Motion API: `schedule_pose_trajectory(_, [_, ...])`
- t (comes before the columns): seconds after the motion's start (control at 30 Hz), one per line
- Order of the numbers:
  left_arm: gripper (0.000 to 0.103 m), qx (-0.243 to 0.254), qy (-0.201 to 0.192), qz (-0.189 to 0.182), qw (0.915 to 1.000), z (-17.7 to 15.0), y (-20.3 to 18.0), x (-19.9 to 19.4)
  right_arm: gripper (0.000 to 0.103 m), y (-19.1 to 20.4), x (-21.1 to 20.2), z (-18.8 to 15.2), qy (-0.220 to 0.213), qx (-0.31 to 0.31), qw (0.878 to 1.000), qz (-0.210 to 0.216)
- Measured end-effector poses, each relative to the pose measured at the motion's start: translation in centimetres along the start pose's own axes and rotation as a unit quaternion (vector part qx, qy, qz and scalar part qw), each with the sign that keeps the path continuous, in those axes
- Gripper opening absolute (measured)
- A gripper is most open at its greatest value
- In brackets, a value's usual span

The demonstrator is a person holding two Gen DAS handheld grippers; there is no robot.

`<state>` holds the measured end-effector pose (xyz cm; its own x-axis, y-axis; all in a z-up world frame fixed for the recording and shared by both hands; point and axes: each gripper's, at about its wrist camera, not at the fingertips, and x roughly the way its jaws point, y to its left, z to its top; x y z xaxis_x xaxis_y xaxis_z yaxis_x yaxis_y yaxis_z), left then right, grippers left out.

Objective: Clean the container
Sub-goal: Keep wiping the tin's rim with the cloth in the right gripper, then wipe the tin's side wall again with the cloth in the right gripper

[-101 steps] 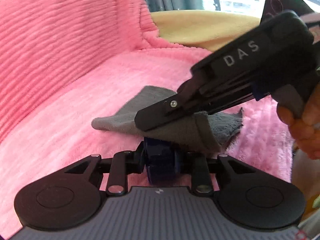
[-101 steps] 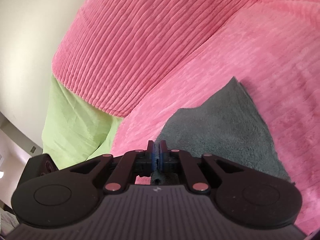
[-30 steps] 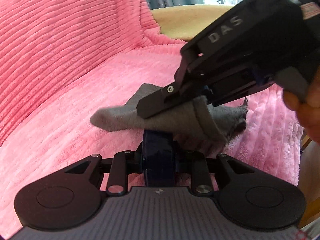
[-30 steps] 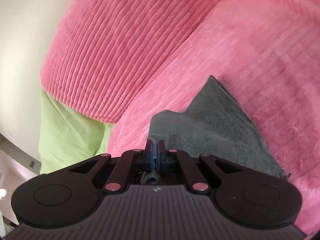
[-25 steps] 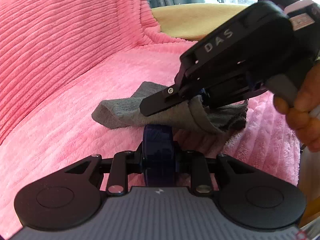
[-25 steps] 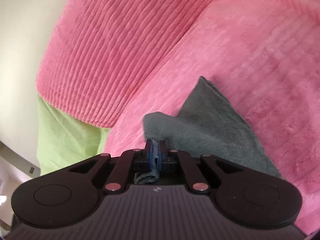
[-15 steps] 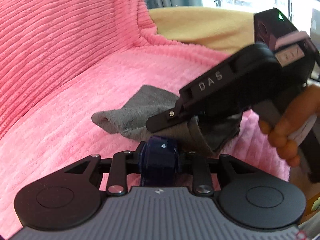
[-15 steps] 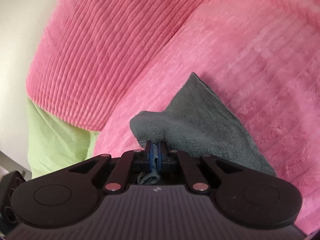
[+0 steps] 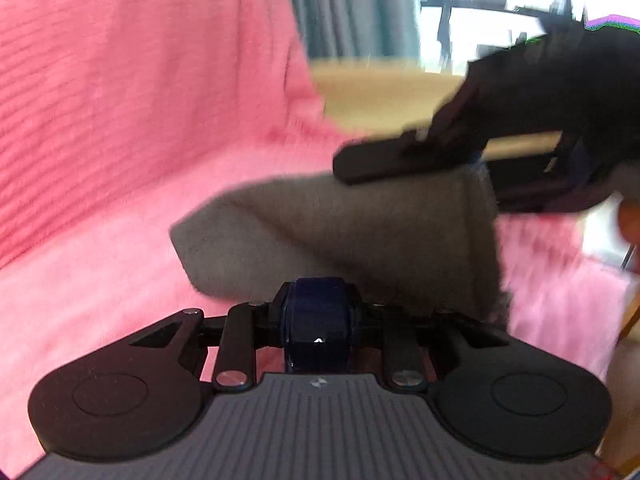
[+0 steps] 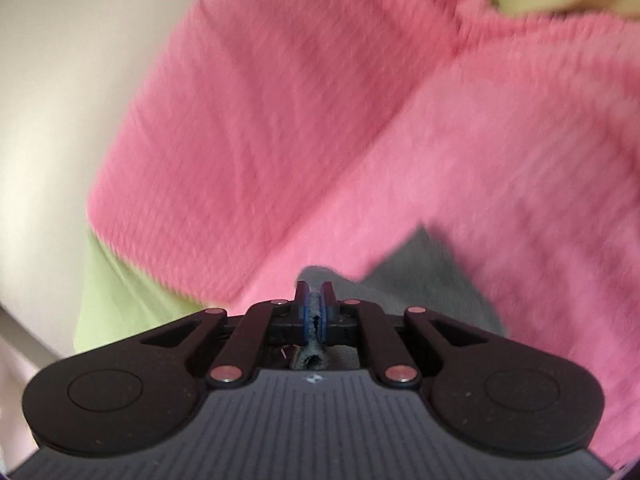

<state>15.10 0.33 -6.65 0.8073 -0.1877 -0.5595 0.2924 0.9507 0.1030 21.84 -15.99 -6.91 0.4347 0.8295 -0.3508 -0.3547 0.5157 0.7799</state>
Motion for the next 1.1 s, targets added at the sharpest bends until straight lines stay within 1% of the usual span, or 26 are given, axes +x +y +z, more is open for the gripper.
schedule_pose_trajectory(0.03, [0.030,0.011,0.010,0.002,0.9999,-0.2,-0.2,-0.2,0.005,0.1,0.7,-0.3,0.021,0.001,1.000,0.000])
schedule_pose_trajectory(0.1, [0.030,0.026,0.038,0.012,0.9989,-0.7,-0.5,-0.7,0.004,0.6,1.4,-0.8,0.046,-0.002,0.999,0.008])
schedule_pose_trajectory(0.17, [0.030,0.033,0.058,0.017,0.9976,-1.4,-0.5,-1.3,0.004,1.4,1.7,-0.9,0.058,-0.026,0.998,0.003])
schedule_pose_trajectory(0.27, [0.030,0.033,0.072,0.017,0.9967,-1.4,-0.4,-1.7,0.004,2.6,1.7,-0.9,0.062,-0.068,0.996,-0.014])
schedule_pose_trajectory(0.37, [0.030,0.021,0.080,0.012,0.9965,-1.4,0.0,-1.7,0.006,3.8,1.7,-0.8,0.067,-0.111,0.991,-0.027])
schedule_pose_trajectory(0.5, [0.030,0.017,0.083,0.008,0.9963,-1.3,0.1,-1.8,0.008,5.1,1.6,-0.9,0.073,-0.155,0.985,-0.032])
schedule_pose_trajectory(0.57, [0.030,0.016,0.084,0.006,0.9963,-1.3,0.2,-1.6,0.007,5.3,1.5,-1.0,0.083,-0.164,0.983,-0.025])
schedule_pose_trajectory(0.73, [0.031,0.023,0.084,0.007,0.9962,-1.2,0.1,-1.4,0.007,6.1,1.2,-1.4,0.096,-0.195,0.975,-0.038])
schedule_pose_trajectory(0.8, [0.031,0.033,0.081,0.009,0.9962,-1.2,-0.1,-1.4,0.002,6.0,1.1,-1.3,0.099,-0.192,0.975,-0.048])
schedule_pose_trajectory(0.87, [0.031,0.044,0.076,0.010,0.9961,-1.3,-0.5,-1.6,0.002,5.3,0.8,-0.9,0.095,-0.162,0.981,-0.050])
schedule_pose_trajectory(0.93, [0.031,0.060,0.061,0.006,0.9963,-1.2,-0.8,-2.1,0.001,4.0,0.4,-0.5,0.088,-0.122,0.988,-0.042])
schedule_pose_trajectory(1.0, [0.032,0.073,0.045,0.002,0.9963,-0.9,-1.1,-2.5,0.001,3.0,0.2,-0.3,0.086,-0.092,0.992,-0.027])
schedule_pose_trajectory(1.1, [0.030,0.078,0.037,0.002,0.9963,-0.7,-1.3,-2.8,0.001,2.9,0.3,-0.5,0.087,-0.088,0.992,-0.020])
